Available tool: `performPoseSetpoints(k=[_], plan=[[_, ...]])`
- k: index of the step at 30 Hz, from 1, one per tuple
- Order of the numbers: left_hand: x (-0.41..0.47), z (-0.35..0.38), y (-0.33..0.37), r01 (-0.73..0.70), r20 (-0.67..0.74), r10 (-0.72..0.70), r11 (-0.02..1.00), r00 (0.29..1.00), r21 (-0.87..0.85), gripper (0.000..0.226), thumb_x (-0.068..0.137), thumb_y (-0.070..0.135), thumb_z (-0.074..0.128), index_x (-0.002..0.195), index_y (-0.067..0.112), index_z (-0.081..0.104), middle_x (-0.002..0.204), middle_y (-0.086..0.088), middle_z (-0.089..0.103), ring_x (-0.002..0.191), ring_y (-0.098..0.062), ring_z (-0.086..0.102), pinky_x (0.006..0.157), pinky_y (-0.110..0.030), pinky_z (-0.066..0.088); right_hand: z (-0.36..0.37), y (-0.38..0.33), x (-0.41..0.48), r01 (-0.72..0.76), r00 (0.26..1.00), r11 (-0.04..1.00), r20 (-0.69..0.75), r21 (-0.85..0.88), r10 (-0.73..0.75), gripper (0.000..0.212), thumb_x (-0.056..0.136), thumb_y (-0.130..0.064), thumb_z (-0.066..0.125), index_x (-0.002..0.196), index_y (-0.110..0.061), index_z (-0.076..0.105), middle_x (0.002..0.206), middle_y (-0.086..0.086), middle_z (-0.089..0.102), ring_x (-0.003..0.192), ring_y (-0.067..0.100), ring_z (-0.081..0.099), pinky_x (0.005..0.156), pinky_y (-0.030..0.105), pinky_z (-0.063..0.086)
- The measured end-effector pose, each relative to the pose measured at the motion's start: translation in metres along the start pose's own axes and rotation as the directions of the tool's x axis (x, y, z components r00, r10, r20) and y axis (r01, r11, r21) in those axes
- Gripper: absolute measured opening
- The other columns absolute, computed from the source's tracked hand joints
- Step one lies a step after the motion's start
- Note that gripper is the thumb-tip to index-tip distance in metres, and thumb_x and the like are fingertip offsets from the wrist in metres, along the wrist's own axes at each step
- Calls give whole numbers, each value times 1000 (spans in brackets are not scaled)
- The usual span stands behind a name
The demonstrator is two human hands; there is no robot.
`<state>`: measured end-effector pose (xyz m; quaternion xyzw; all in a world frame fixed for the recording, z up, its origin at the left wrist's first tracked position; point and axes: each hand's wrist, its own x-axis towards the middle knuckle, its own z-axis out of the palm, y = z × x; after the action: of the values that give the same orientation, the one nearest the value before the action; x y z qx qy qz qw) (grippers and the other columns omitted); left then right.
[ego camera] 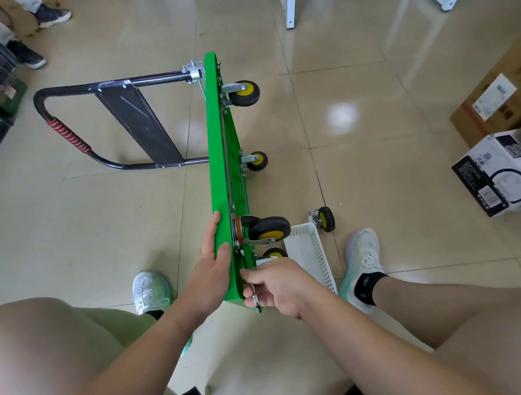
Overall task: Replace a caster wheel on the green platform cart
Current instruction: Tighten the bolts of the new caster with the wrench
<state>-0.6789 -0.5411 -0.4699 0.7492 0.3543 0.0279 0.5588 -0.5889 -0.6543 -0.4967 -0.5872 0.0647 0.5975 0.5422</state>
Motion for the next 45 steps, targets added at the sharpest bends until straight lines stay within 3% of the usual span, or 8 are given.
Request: performPoseSetpoints(k=[6,8,12,17,20,24,30,45], plan=[[1,1,-3,10,5,-10,999,1000,-31,59,112,29,30,137,80,14,136,42,41,120,12,52,109,-35,42,-32,22,-4,-37,999,979,25,-201,43,22,90,-5,71,110,3,67,82,11,71,65,22,72,66,36,61],[2,1,-4,20,7,-20,999,1000,-45,58,112,29,30,141,77,14,139,36,45,118,4,57,107,-35,46,-46,41,11,29,996,957,-71,-290,-52,36,86,-6,75,121,-5,68,96,13,73,70,23,75,72,40,62],[2,1,-4,8,7,-8,999,1000,-39,58,113,24,30,145,69,13,128,46,41,98,27,54,91,-14,42,-54,63,41,167,965,929,-137,-330,-222,40,86,-5,76,125,-11,70,106,8,75,79,19,73,85,43,62],[3,1,-5,20,3,-20,999,1000,-28,60,112,26,30,148,71,13,134,42,46,106,5,62,101,-34,50,-51,68,68,225,968,947,-63,-227,-245,43,89,4,69,131,-5,64,124,11,69,106,23,70,89,33,60],[4,2,-6,24,-10,-24,999,1000,-27,60,112,25,30,145,73,14,134,43,45,109,6,61,107,-38,49,-50,69,79,237,967,954,-54,-182,-250,42,89,7,67,130,-2,63,122,11,69,107,21,69,85,27,59],[4,1,-6,33,-5,-33,999,999,-34,59,110,31,32,141,79,15,118,58,48,110,2,63,109,-48,48,-53,71,90,243,967,958,-36,-155,-251,42,87,6,70,128,-1,65,125,13,69,115,24,67,101,42,54],[4,2,-6,0,11,1,997,1000,-72,58,105,36,31,145,75,16,134,53,41,133,-3,53,117,-49,41,-50,76,94,268,961,949,-27,-167,-277,38,86,7,70,118,-13,73,108,-9,76,107,11,70,101,31,51],[4,3,-5,45,-17,-46,996,999,-78,61,113,24,29,139,78,19,131,49,47,121,1,59,113,-46,47,-54,57,101,392,907,840,3,-375,-422,34,90,6,65,118,-12,73,102,-10,73,97,2,64,97,16,45]])
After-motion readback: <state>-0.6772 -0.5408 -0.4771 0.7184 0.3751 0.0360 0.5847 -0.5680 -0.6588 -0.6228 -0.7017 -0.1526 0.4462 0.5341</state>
